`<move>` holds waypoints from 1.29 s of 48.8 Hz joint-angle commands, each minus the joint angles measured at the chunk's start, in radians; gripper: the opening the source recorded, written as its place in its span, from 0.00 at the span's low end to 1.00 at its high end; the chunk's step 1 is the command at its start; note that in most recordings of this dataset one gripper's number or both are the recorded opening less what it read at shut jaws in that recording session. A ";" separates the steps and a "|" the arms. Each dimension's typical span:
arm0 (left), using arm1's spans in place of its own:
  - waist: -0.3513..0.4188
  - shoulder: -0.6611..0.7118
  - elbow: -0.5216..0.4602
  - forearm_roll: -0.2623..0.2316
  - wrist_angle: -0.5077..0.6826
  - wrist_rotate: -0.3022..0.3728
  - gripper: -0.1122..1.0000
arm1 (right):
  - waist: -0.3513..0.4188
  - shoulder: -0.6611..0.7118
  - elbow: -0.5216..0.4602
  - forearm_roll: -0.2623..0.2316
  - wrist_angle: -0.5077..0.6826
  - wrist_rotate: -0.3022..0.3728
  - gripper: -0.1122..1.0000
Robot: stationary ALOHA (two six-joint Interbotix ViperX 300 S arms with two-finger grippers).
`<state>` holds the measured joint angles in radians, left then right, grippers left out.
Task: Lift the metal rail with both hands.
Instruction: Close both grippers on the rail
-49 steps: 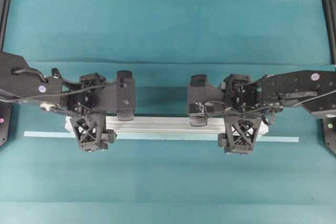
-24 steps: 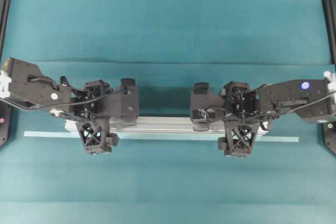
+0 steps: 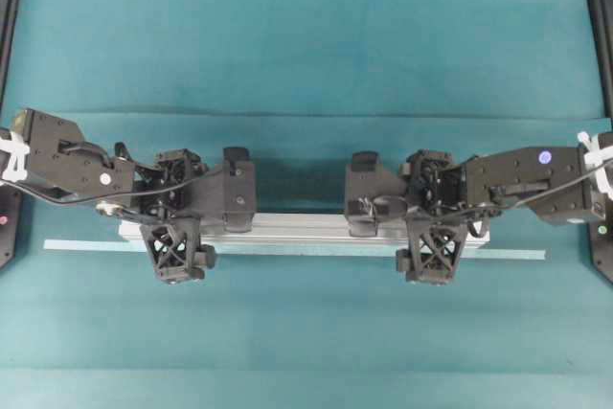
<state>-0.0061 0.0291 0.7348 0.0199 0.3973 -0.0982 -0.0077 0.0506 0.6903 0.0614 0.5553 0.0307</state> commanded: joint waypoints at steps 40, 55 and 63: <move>-0.006 -0.009 0.002 0.003 -0.028 0.005 0.43 | -0.005 0.014 -0.005 0.029 0.003 0.064 0.45; -0.006 -0.028 0.000 0.003 0.006 -0.002 0.43 | -0.002 -0.011 -0.032 0.031 0.078 0.067 0.45; -0.008 -0.074 -0.011 0.003 0.046 -0.006 0.43 | -0.003 -0.040 -0.066 0.031 0.149 0.067 0.45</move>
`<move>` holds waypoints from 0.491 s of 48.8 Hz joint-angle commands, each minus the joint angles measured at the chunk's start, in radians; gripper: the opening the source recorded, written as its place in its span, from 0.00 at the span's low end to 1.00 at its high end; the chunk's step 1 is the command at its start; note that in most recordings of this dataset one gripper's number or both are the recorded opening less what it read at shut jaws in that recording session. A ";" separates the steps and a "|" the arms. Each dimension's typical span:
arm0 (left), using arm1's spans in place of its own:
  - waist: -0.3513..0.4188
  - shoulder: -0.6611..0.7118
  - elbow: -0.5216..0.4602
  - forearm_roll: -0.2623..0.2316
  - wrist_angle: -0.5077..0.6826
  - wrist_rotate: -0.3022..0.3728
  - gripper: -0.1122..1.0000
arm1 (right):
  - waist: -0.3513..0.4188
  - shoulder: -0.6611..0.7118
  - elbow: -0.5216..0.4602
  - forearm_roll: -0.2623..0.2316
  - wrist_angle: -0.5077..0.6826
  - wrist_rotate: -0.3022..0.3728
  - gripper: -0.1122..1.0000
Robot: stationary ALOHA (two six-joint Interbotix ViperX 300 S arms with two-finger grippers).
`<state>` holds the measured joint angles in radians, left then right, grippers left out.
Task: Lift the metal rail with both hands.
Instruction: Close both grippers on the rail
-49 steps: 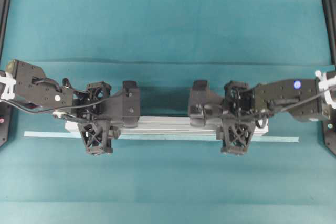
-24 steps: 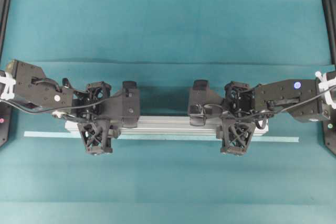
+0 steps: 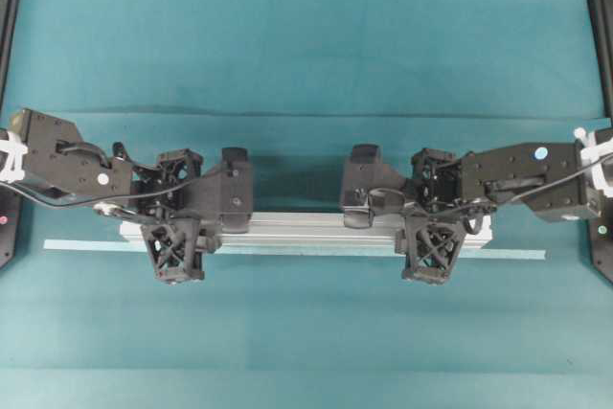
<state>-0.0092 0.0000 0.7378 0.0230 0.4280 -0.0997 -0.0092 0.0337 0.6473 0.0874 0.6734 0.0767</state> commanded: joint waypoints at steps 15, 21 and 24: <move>-0.005 -0.130 -0.051 0.000 0.146 -0.008 0.43 | -0.015 -0.114 -0.077 0.006 0.167 0.023 0.45; -0.003 -0.158 -0.080 0.000 0.196 -0.008 0.43 | -0.025 -0.147 -0.100 0.006 0.215 0.023 0.45; 0.000 -0.170 -0.097 0.000 0.216 -0.005 0.43 | -0.028 -0.167 -0.112 0.006 0.239 0.025 0.45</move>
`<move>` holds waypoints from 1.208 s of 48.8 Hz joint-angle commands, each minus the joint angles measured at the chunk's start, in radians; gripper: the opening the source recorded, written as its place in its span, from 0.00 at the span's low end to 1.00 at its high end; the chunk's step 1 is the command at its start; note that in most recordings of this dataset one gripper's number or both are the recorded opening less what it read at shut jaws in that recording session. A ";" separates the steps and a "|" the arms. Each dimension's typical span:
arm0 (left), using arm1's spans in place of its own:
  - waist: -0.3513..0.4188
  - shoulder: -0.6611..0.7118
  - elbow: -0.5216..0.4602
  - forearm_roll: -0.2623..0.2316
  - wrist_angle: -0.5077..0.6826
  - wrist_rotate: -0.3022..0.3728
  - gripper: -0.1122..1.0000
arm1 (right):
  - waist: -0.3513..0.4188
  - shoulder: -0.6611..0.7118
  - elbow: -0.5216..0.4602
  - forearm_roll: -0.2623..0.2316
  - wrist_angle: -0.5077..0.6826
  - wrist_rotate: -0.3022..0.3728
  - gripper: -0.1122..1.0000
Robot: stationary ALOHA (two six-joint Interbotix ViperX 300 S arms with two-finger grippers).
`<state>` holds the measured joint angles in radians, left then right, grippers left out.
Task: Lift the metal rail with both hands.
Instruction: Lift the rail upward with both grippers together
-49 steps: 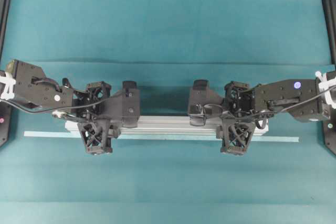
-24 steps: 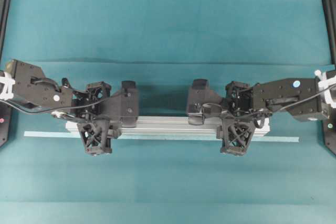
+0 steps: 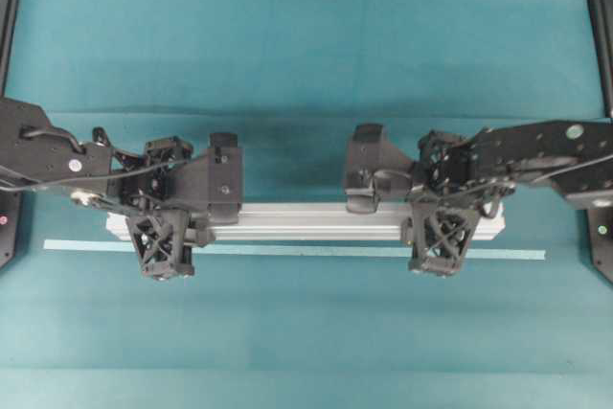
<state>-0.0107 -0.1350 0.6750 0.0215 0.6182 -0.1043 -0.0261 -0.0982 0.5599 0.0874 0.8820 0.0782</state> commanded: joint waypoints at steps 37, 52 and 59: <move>0.055 -0.181 -0.236 0.002 0.331 0.014 0.43 | -0.023 -0.087 -0.288 0.006 0.350 0.037 0.45; 0.057 -0.190 -0.367 0.002 0.457 0.017 0.43 | -0.028 -0.087 -0.431 0.006 0.506 0.038 0.45; 0.057 -0.192 -0.422 0.000 0.509 0.017 0.43 | -0.029 -0.087 -0.499 0.006 0.589 0.054 0.45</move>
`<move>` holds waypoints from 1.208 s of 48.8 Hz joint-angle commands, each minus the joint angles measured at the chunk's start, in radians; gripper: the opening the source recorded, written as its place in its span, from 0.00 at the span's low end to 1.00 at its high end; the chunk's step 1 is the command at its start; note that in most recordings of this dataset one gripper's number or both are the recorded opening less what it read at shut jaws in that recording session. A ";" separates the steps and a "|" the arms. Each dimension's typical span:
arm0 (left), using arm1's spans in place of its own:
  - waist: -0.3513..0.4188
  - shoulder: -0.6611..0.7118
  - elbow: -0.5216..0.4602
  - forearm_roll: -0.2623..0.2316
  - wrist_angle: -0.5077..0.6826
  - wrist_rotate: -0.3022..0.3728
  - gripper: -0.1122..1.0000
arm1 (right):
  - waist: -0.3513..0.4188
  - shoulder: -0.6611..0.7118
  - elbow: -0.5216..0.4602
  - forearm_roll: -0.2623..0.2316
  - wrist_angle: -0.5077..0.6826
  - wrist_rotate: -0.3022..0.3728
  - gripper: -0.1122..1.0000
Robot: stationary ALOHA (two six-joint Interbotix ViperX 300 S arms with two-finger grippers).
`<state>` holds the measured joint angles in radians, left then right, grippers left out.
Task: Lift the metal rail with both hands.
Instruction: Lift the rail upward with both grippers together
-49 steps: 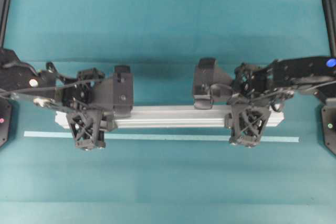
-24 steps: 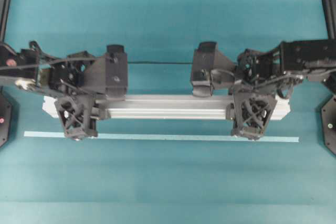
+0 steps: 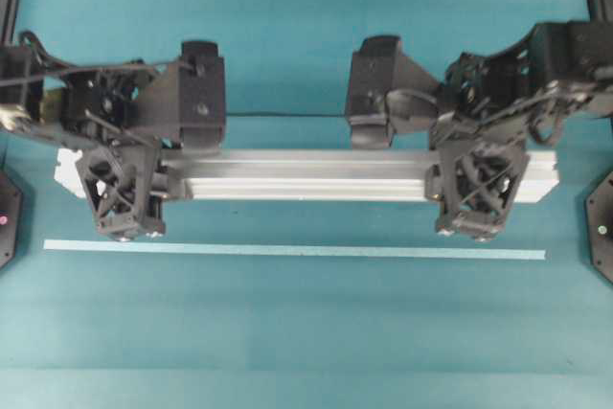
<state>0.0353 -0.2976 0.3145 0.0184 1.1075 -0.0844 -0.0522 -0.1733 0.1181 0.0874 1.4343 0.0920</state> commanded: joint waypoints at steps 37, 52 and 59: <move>0.011 0.011 -0.423 0.008 0.285 0.034 0.43 | -0.005 0.034 -0.416 0.006 0.275 0.104 0.45; 0.011 0.035 -0.523 0.009 0.357 0.034 0.43 | -0.006 0.043 -0.508 0.000 0.285 0.104 0.45; 0.011 0.052 -0.571 0.009 0.393 0.034 0.43 | -0.006 0.041 -0.526 -0.002 0.287 0.104 0.45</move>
<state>0.0368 -0.2454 -0.2010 0.0184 1.5018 -0.0460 -0.0552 -0.1243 -0.3728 0.0828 1.7349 0.1580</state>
